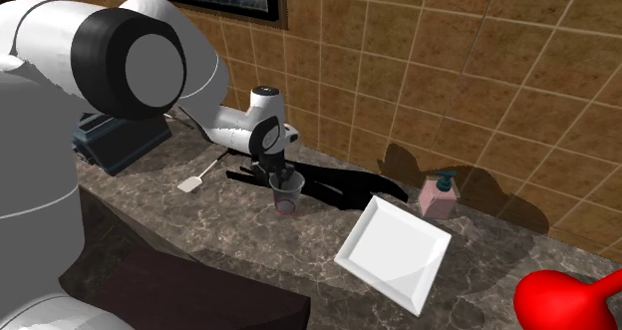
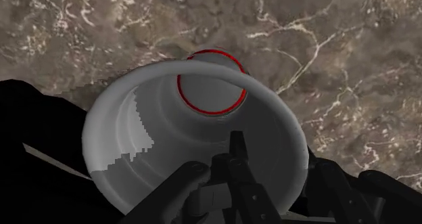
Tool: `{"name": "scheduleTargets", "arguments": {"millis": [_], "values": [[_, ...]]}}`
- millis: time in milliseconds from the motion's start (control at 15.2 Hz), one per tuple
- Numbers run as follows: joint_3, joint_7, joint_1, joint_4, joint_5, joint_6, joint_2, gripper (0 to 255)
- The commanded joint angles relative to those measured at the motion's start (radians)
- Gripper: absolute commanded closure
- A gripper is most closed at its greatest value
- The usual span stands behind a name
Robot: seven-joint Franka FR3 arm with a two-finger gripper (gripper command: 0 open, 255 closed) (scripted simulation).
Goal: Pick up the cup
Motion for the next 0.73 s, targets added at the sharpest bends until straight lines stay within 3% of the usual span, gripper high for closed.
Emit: {"name": "scheduleTargets", "arguments": {"millis": [0,660], "values": [[-0.003,0.005,0.004,-0.005,-0.004,-0.023,-0.028,255],[-0.012,0.015,0.010,-0.012,-0.017,-0.109,-0.122,255]]}}
